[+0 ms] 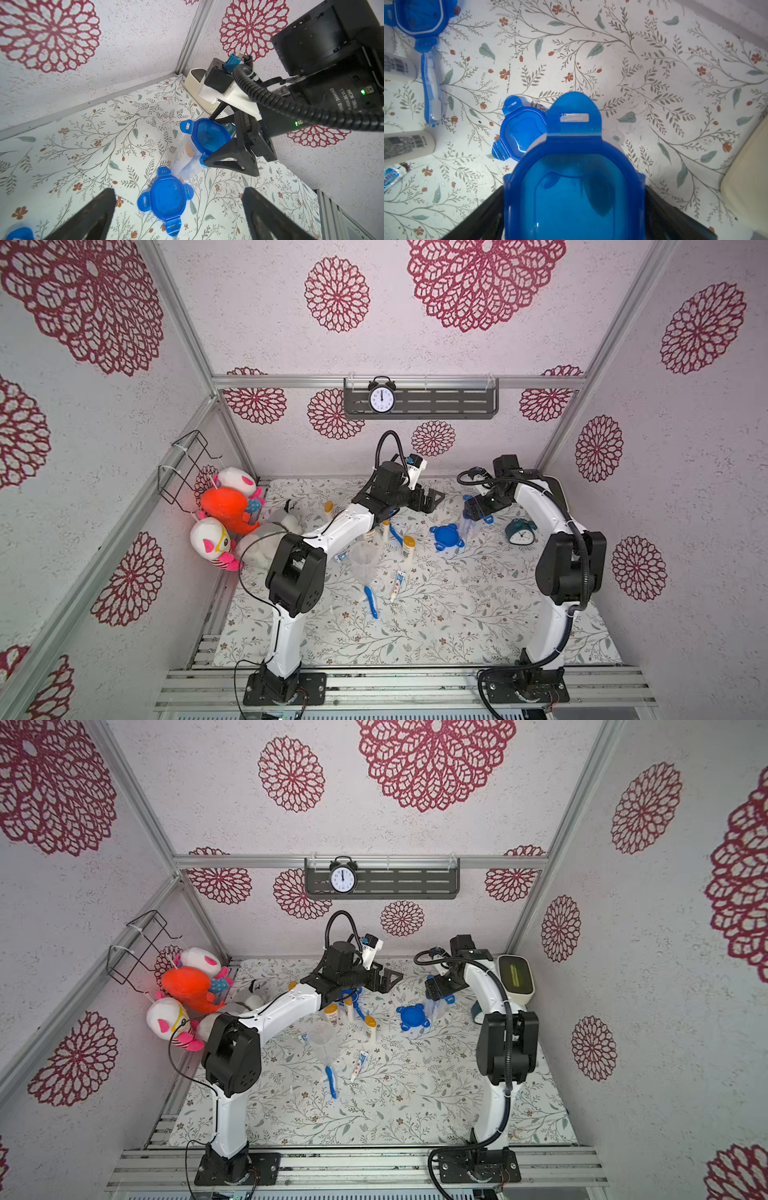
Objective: Pack away toiletry kits
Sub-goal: Adjust the lid on the container.
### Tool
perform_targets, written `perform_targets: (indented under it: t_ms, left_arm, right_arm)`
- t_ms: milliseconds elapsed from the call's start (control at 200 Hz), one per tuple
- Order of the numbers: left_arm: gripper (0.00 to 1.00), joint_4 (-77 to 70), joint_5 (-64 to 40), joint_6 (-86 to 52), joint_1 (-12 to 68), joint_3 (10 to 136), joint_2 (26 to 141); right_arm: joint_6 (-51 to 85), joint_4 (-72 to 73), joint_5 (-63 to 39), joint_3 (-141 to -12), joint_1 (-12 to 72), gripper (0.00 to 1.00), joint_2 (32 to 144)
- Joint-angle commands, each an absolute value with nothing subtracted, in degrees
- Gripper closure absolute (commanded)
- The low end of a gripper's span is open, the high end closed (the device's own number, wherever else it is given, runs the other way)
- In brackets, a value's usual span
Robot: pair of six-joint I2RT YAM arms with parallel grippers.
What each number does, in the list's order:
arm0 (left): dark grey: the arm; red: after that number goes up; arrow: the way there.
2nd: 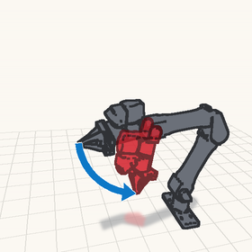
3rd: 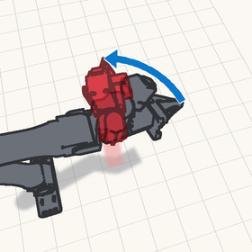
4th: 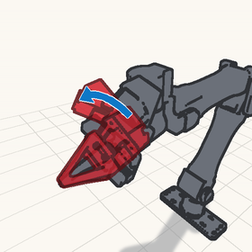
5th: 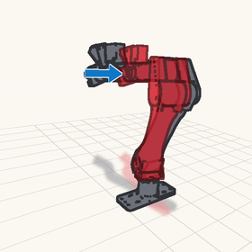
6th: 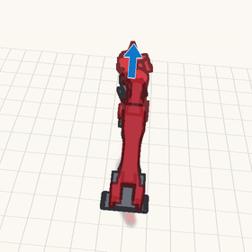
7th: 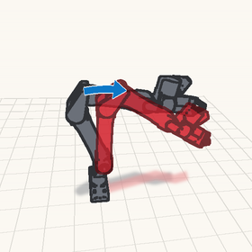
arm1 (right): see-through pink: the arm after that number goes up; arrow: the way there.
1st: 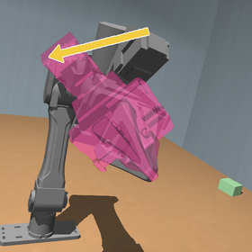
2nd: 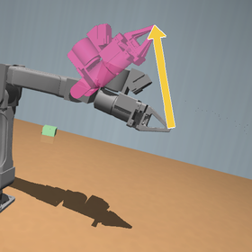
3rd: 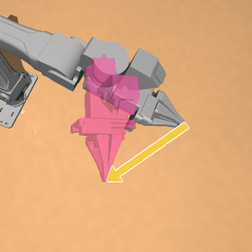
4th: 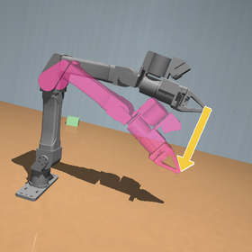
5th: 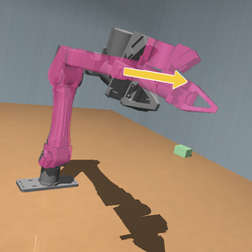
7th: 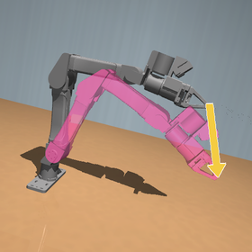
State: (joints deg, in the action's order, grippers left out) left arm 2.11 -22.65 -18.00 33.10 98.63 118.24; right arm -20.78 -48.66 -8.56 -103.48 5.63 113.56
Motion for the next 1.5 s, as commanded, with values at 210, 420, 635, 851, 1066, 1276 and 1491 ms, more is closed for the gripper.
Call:
perform_targets:
  t_ms: [210,420,635,851,1066,1276,1491]
  left_arm:
    - [0.01,2.70,-23.03,-17.54,32.89,99.98,119.09]
    - [0.01,2.48,-22.94,-17.75,32.87,99.76,118.92]
    - [0.01,2.37,-23.12,-17.96,33.09,99.68,118.93]
    - [0.01,2.20,-23.03,-18.03,33.18,99.62,118.89]
    - [0.01,2.20,-23.03,-18.08,33.13,99.66,118.76]
    - [0.01,2.18,-23.14,-17.92,33.14,99.64,119.00]
    - [0.01,2.11,-23.12,-18.01,33.13,99.82,119.29]
  right_arm:
    - [-18.76,-49.61,-11.39,-100.79,5.36,0.34,113.91]
    - [-18.02,-48.76,-9.17,-100.67,5.96,0.09,112.34]
    - [-16.81,-45.97,-11.24,-101.20,6.15,0.01,109.05]
    - [-14.95,-43.84,-14.02,-102.47,6.15,0.01,106.30]
    - [-14.76,-43.83,-11.47,-102.83,6.15,0.01,105.58]
    - [-16.36,-45.89,-8.21,-103.45,6.14,0.01,107.31]
    - [-17.26,-47.99,-8.11,-105.38,6.30,0.01,110.16]
